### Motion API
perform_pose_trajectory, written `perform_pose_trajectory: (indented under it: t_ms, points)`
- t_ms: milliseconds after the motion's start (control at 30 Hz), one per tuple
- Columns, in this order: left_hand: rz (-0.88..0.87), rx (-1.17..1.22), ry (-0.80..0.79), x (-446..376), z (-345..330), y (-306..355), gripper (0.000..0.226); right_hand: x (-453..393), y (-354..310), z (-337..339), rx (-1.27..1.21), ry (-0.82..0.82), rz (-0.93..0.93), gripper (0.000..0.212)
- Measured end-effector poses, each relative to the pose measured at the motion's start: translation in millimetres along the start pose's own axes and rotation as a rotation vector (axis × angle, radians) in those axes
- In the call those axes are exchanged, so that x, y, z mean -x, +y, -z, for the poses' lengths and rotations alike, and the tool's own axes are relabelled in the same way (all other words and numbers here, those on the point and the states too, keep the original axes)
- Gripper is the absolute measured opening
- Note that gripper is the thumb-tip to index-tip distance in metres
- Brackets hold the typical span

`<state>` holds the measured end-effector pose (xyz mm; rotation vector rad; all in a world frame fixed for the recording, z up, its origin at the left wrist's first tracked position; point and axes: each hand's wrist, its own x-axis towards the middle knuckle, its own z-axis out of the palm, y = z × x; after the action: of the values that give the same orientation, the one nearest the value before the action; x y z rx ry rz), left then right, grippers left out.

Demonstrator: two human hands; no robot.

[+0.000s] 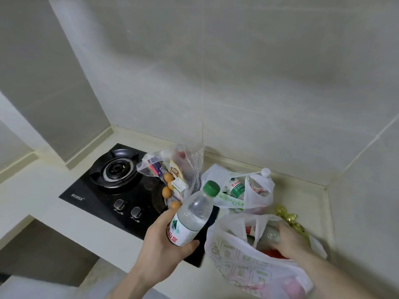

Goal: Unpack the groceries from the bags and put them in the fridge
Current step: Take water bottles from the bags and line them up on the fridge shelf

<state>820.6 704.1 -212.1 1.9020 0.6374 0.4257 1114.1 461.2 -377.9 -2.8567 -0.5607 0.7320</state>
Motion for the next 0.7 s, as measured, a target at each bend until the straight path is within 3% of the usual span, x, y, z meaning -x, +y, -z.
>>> perform_pose_trajectory:
  t_ms: [167,267,400,700]
  points:
    - [0.020,0.037,-0.086,-7,3,-3,0.052,13,-4,23,-0.329,0.045,0.028,0.078]
    - [0.025,0.052,-0.129,-16,3,-9,0.055,30,-18,39,-0.427,0.219,0.045,0.040]
    - [-0.016,0.083,-0.196,-28,1,-8,0.055,63,-32,59,-0.459,0.369,0.095,0.018]
    - [-0.169,0.072,-0.351,-37,-8,14,0.060,181,-56,110,-0.838,0.844,0.092,0.036]
